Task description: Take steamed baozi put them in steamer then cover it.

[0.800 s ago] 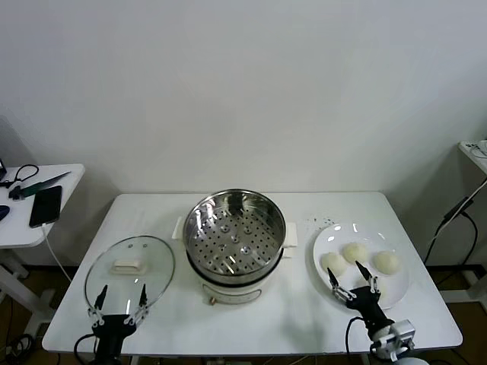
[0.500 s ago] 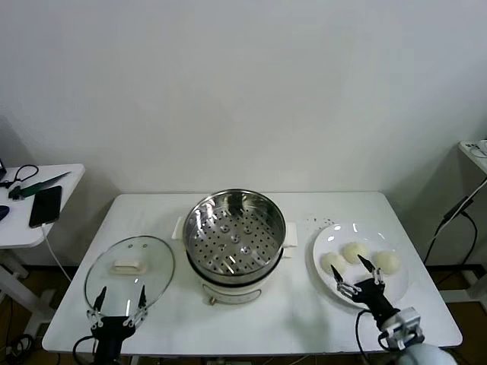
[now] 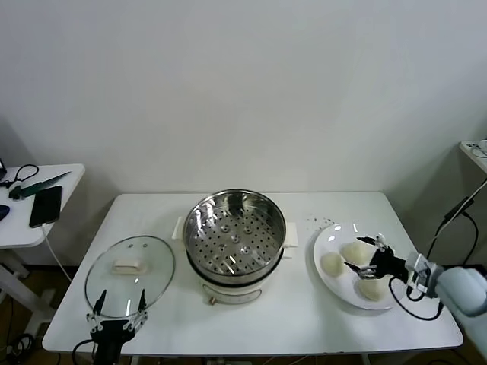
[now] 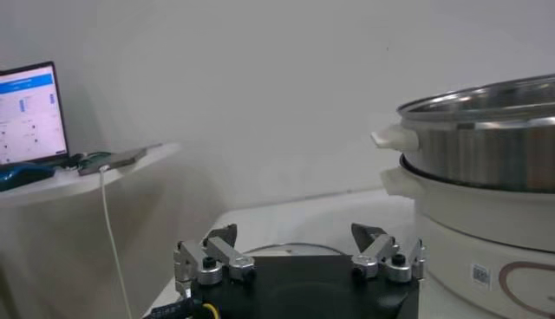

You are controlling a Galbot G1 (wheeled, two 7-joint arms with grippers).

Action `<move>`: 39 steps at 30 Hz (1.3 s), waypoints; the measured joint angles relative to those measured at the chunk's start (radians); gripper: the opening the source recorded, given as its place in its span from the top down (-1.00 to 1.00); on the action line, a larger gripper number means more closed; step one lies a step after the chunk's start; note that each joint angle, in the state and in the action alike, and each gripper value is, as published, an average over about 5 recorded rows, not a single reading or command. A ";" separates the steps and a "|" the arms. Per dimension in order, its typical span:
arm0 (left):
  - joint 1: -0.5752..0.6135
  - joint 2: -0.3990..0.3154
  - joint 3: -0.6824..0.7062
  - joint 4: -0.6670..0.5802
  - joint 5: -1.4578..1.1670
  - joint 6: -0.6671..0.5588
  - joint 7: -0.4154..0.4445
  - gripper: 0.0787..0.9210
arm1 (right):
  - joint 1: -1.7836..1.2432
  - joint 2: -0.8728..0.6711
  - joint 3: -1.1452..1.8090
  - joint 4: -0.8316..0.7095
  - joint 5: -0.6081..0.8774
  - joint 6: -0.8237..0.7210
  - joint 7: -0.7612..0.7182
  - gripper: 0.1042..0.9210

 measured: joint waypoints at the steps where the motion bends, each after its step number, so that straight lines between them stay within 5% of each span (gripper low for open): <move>1: -0.001 0.000 0.001 0.002 0.000 0.000 0.000 -0.77 | 0.038 -0.014 -0.032 -0.015 -0.007 0.002 -0.026 -0.76; 19: -0.011 0.000 -0.004 0.013 0.003 0.013 -0.002 -0.77 | 0.781 0.023 -0.812 -0.289 -0.089 0.027 -0.288 -0.76; 39: -0.028 -0.001 -0.014 0.019 -0.007 0.033 -0.003 -0.77 | 0.953 0.244 -1.078 -0.522 -0.187 0.062 -0.314 -0.76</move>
